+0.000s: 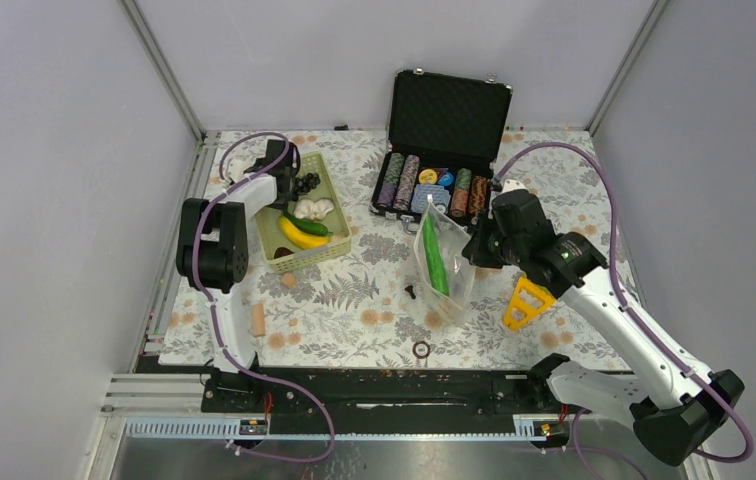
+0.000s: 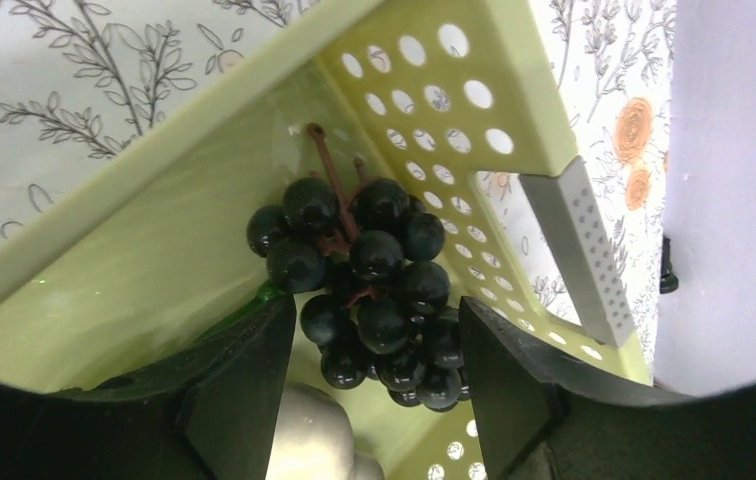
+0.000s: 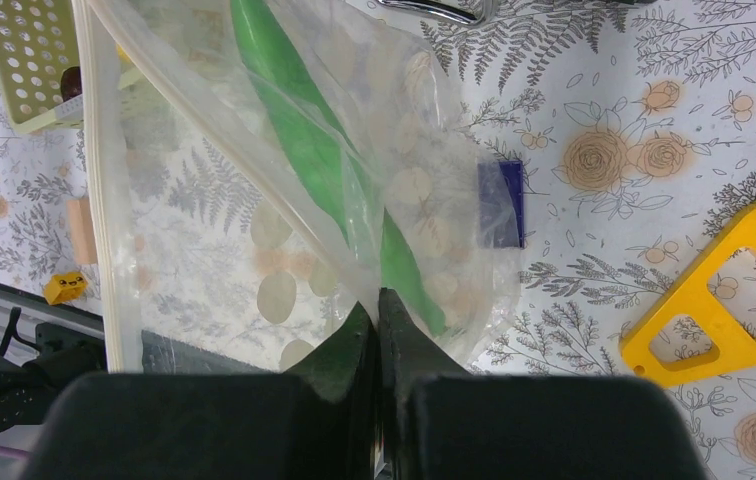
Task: Place the food in the zip-top bag and seal the zipper
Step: Pick up the fake fruit from the bin.
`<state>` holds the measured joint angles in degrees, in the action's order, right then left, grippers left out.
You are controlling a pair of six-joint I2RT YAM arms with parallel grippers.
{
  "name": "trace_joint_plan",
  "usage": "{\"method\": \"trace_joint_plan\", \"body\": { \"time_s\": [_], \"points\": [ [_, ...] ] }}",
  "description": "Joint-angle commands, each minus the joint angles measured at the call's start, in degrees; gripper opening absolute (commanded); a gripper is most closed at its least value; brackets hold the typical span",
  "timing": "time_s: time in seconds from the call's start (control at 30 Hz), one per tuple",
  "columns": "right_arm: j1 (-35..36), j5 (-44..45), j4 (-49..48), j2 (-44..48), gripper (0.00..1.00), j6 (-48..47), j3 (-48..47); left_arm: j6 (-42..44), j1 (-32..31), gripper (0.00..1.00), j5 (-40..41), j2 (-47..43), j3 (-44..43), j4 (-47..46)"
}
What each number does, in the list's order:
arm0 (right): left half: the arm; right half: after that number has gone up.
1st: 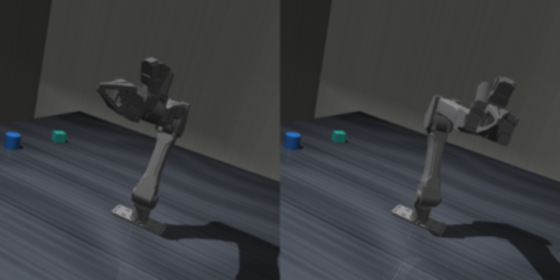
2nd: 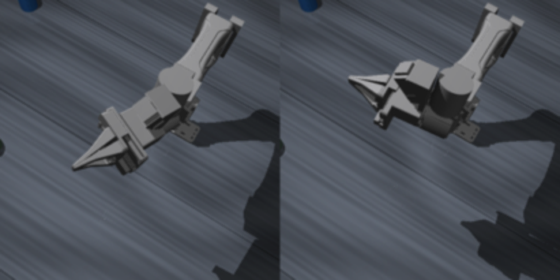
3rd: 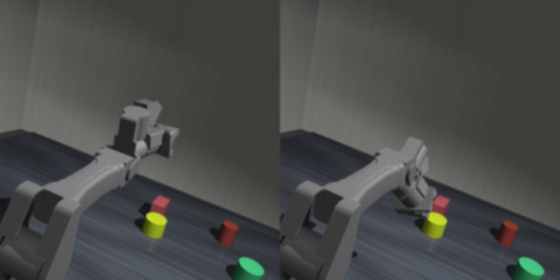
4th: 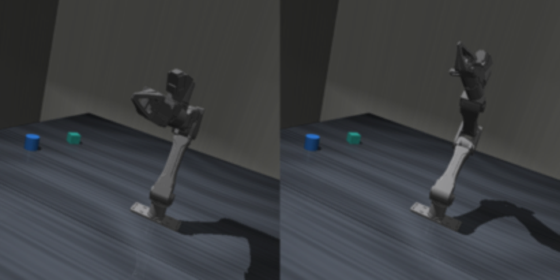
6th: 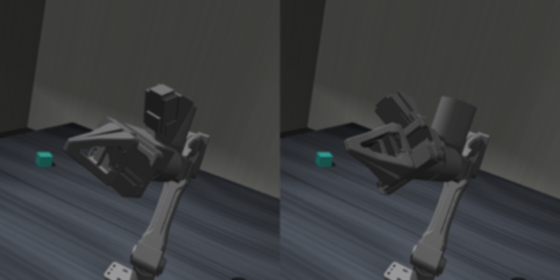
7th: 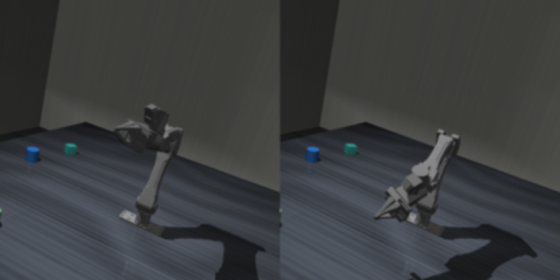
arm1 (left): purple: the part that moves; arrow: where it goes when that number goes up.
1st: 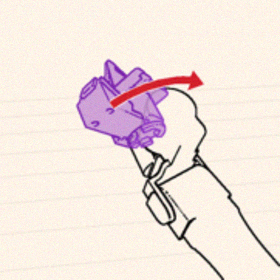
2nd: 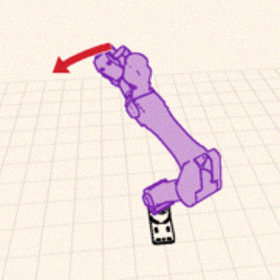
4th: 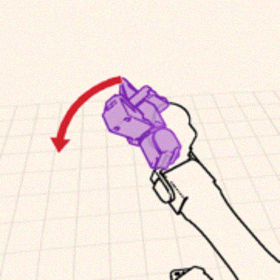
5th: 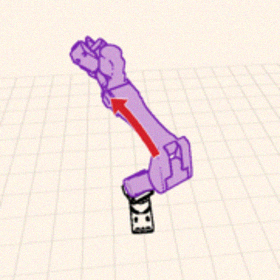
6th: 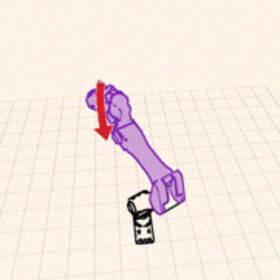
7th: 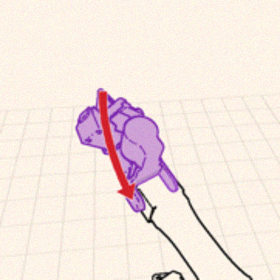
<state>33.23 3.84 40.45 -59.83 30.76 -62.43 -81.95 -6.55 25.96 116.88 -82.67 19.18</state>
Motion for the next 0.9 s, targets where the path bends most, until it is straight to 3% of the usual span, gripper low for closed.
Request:
{"method": "trace_joint_plan", "body": {
  "time_s": [0.0, 0.3, 0.43, 0.6, 0.87],
  "points": [
    [-0.7, 0.7, 0.1, 1.7, 0.00, -1.3, 0.6, -4.5, 0.6, 0.61, 1.8, -0.1, -2.3, 4.3],
    [-1.1, 2.4, 1.6, 2.8, 0.00, -1.8, -0.2, -2.3, 0.7, 0.51, 1.7, 1.5, -3.5, 2.5],
    [-1.2, 2.6, 1.7, 2.9, 0.00, -1.7, -0.4, -0.6, 0.7, 0.33, 0.7, 2.6, -5.3, 2.4],
    [-1.2, 2.6, 2.1, 3.1, 0.00, -1.5, -0.5, 0.3, 1.1, 0.01, -1.4, 2.2, -4.2, 0.9],
    [-1.2, 2.6, 2.1, 4.5, 0.00, -1.3, -0.3, 5.0, 1.5, 0.00, -7.3, -2.1, -0.9, -3.7]
  ]
}}
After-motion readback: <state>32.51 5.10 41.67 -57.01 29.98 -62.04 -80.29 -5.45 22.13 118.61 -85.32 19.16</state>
